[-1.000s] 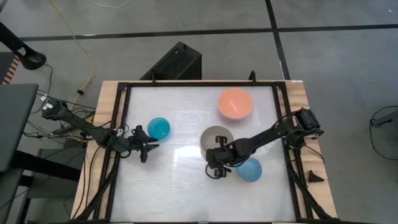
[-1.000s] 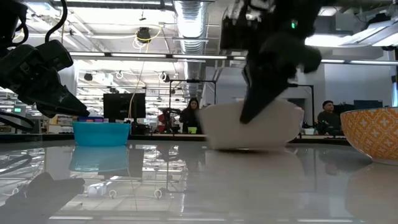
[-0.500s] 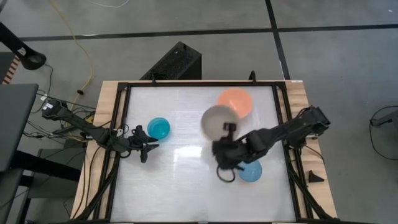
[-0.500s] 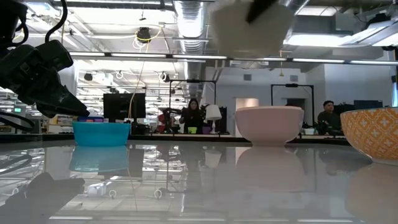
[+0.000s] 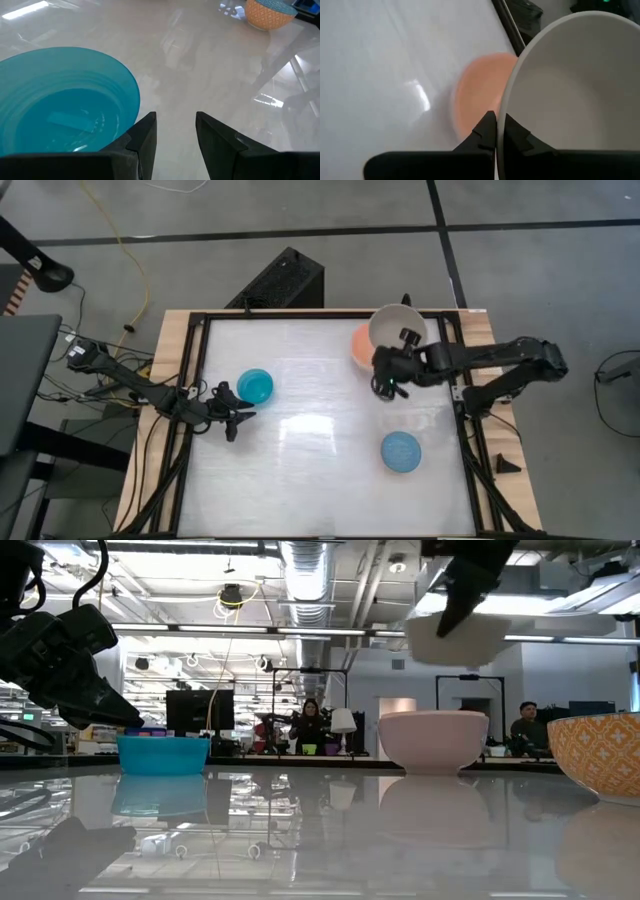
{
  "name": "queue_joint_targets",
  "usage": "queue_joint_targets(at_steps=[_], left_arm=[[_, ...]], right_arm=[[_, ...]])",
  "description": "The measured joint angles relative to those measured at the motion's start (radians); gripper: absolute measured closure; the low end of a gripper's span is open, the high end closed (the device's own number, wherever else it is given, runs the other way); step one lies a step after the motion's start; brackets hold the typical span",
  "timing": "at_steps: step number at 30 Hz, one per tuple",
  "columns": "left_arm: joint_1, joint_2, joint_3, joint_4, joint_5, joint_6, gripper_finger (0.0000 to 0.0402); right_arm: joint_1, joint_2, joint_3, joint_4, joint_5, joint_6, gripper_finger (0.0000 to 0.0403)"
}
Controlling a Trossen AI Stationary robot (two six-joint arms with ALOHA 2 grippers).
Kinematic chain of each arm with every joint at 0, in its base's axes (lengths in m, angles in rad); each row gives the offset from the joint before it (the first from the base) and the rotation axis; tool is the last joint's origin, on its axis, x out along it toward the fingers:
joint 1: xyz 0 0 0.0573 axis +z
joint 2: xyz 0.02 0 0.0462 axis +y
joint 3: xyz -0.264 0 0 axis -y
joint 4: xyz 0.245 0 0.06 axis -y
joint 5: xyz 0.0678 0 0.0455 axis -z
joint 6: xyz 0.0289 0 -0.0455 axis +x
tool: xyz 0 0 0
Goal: Nest bowls inside each other by size order
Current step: Stack the gray bowl on top of the light orange bowl
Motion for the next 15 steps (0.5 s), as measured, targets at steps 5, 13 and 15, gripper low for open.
queue_joint_targets(at_steps=[5, 13, 15], left_arm=[[0.0, 0.0, 0.0, 0.001, 0.0, 0.0, 0.0276], [0.0, 0.0, 0.0, 0.002, 0.0, 0.0, 0.0276], [0.0, 0.0, 0.0, 0.002, 0.0, 0.0, 0.0276]], right_arm=[[-0.128, 0.034, -0.044, 0.135, -0.083, -0.116, 0.0371], [-0.243, 0.149, -0.044, 0.191, -0.166, -0.155, 0.0371], [-0.25, 0.173, -0.044, 0.205, -0.18, -0.168, 0.0371]])
